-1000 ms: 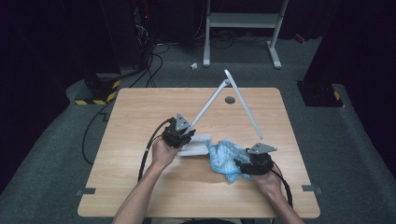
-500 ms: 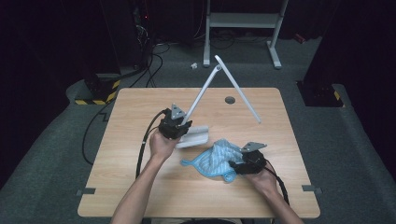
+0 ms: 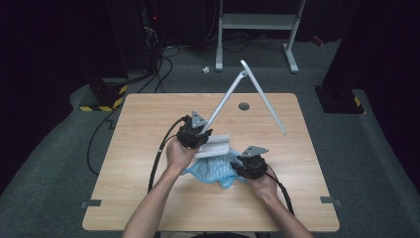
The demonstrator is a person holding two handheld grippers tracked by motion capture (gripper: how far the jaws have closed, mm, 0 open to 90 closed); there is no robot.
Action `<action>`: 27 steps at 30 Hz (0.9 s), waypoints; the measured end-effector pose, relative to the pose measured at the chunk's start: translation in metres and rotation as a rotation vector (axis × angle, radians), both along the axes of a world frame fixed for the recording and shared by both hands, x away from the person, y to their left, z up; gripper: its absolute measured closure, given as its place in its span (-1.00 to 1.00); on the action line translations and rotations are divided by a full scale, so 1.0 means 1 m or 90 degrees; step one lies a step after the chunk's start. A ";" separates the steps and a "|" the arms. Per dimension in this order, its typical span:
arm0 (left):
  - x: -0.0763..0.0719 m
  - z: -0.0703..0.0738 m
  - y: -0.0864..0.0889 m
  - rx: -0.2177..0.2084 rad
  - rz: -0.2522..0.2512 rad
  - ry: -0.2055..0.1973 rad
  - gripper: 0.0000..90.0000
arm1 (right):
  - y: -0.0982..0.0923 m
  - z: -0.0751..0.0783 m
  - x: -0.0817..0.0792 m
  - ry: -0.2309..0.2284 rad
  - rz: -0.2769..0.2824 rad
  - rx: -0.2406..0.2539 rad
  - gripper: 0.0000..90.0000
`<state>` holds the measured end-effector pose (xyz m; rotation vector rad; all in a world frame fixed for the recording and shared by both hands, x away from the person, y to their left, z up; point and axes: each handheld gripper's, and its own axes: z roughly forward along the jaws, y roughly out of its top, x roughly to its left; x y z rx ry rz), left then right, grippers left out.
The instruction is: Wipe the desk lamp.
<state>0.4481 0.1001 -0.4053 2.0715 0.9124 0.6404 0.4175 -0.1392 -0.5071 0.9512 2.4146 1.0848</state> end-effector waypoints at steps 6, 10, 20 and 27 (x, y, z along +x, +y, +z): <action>0.000 0.003 0.006 -0.011 0.012 0.000 0.60 | 0.001 0.001 0.006 0.022 0.015 0.024 -0.55; -0.001 0.005 0.011 -0.007 0.017 -0.002 0.60 | 0.015 -0.007 0.011 0.044 0.036 0.003 -0.64; -0.002 0.008 0.013 -0.023 0.025 -0.008 0.60 | 0.019 -0.007 0.011 0.061 0.065 -0.047 0.21; -0.007 0.011 0.010 -0.008 0.006 -0.014 0.60 | 0.005 -0.004 0.014 0.083 0.074 -0.011 0.59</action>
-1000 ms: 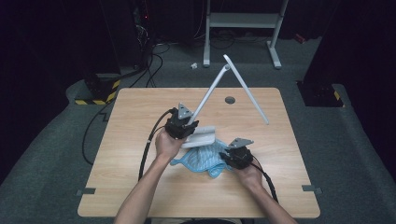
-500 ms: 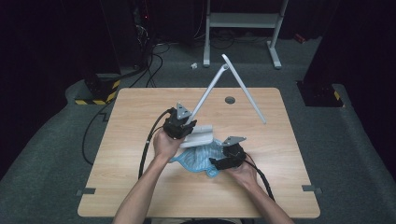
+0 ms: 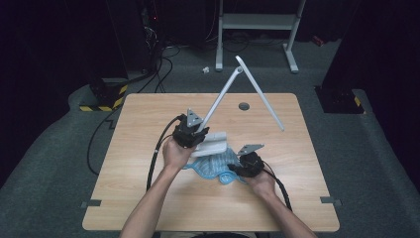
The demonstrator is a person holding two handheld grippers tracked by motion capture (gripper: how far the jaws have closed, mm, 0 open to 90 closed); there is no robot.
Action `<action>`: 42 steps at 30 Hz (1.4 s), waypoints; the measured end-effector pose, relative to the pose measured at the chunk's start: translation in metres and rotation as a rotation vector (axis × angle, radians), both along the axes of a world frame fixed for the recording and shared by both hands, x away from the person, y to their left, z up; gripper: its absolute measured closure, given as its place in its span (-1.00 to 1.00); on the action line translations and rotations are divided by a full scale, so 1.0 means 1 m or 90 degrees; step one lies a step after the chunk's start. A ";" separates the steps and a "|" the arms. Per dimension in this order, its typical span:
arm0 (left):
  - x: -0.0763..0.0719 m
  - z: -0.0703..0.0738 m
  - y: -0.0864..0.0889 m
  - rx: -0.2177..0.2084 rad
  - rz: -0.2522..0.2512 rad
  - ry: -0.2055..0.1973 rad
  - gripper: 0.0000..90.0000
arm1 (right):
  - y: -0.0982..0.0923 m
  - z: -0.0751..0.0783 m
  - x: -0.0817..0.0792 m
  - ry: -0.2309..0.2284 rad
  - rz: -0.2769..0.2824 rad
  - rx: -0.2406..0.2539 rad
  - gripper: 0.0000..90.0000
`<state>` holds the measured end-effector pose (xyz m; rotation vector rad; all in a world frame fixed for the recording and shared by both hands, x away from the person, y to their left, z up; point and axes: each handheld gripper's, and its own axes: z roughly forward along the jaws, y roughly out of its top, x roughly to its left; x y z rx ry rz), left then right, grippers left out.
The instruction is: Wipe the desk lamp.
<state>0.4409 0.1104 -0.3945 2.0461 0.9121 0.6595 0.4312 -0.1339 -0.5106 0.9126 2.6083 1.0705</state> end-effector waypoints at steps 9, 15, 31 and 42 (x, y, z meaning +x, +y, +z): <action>-0.007 0.002 -0.010 -0.001 -0.029 -0.019 0.60 | -0.020 0.043 -0.004 -0.005 0.054 -0.045 0.62; -0.011 0.006 -0.022 -0.006 -0.047 -0.029 0.60 | -0.013 0.055 -0.005 -0.017 0.079 -0.057 0.62; -0.017 0.013 -0.034 0.016 -0.070 -0.057 0.60 | -0.006 0.066 -0.003 -0.084 0.058 -0.028 0.62; -0.019 0.023 -0.031 0.003 -0.074 -0.068 0.60 | -0.017 0.075 0.001 -0.094 0.026 -0.001 0.62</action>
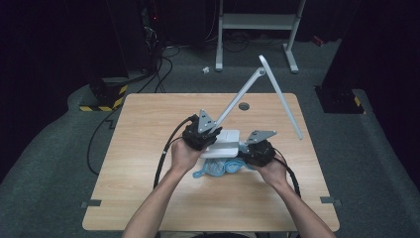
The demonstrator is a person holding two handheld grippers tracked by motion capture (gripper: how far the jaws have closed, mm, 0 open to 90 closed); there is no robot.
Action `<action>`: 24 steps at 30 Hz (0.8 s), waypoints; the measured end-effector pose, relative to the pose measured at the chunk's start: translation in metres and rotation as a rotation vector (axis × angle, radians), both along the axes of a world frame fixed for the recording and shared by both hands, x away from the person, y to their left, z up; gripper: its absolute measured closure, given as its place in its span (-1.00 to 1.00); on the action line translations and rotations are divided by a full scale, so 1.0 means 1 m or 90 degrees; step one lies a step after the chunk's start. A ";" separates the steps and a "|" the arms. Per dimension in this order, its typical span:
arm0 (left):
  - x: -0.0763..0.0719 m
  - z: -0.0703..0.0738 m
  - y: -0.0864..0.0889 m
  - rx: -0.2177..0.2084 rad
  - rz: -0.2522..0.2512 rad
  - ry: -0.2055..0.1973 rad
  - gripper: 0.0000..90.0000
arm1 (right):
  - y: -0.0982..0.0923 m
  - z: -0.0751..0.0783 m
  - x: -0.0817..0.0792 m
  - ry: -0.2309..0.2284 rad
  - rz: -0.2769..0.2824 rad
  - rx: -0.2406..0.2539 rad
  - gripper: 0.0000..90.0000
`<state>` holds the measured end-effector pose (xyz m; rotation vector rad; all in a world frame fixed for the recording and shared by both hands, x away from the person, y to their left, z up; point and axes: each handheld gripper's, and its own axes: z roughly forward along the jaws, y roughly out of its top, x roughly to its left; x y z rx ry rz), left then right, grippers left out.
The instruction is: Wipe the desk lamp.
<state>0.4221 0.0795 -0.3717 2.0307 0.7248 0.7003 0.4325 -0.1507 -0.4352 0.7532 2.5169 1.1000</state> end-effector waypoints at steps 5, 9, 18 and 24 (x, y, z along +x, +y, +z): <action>0.002 -0.002 -0.003 0.001 0.003 -0.001 0.60 | -0.003 -0.002 0.005 0.002 -0.017 -0.003 0.62; 0.006 -0.002 0.000 -0.005 0.013 0.003 0.60 | 0.008 0.007 -0.018 -0.043 0.041 0.010 0.62; 0.007 0.000 0.001 0.005 0.012 0.003 0.60 | 0.007 0.010 -0.019 -0.031 0.046 0.033 0.62; 0.001 0.002 -0.002 -0.001 -0.007 -0.004 0.60 | -0.012 -0.002 0.010 0.002 -0.036 0.019 0.62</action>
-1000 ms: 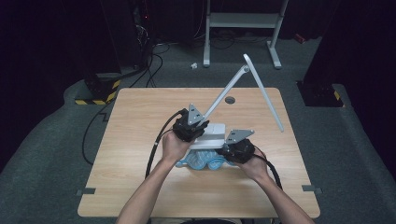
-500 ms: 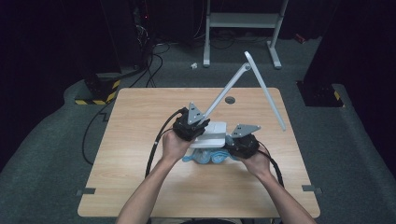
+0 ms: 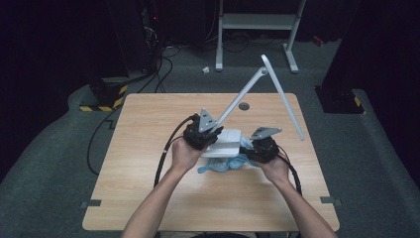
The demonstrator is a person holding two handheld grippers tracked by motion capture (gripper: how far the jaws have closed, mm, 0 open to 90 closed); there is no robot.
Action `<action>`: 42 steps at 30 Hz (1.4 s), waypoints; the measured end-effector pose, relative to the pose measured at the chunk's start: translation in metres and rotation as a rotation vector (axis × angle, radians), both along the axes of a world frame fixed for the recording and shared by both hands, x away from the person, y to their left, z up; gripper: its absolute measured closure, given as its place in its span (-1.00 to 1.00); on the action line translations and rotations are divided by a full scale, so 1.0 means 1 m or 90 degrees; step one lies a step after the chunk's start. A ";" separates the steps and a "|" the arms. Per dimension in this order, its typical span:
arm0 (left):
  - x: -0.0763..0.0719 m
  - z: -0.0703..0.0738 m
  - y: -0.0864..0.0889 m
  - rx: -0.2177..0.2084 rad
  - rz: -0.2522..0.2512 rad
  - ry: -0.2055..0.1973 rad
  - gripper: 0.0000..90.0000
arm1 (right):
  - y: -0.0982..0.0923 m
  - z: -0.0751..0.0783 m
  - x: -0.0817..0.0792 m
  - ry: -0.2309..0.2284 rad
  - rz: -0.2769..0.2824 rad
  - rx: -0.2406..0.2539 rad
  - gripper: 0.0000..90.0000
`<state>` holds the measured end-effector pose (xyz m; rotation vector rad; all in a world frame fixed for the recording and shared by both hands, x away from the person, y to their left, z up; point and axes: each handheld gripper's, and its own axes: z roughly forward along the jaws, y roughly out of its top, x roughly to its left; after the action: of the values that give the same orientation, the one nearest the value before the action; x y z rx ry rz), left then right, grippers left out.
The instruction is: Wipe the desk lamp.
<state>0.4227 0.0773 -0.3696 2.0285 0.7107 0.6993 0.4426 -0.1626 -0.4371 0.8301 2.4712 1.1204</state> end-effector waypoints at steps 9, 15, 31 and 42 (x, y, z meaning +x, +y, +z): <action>0.006 -0.001 0.002 -0.006 0.010 0.010 0.60 | 0.012 0.008 -0.020 -0.037 0.054 0.005 0.62; 0.009 -0.002 0.004 -0.015 0.016 0.021 0.60 | 0.020 0.015 -0.033 -0.045 0.096 0.018 0.62; -0.004 0.004 0.001 -0.024 -0.010 0.004 0.60 | 0.001 -0.005 0.010 -0.002 -0.031 0.011 0.62; 0.011 -0.009 0.000 -0.003 0.030 0.012 0.60 | 0.040 0.011 -0.045 -0.066 0.130 0.036 0.62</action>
<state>0.4334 0.0771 -0.3788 2.0227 0.7714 0.7061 0.3975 -0.1230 -0.4265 0.5285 2.4906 1.2735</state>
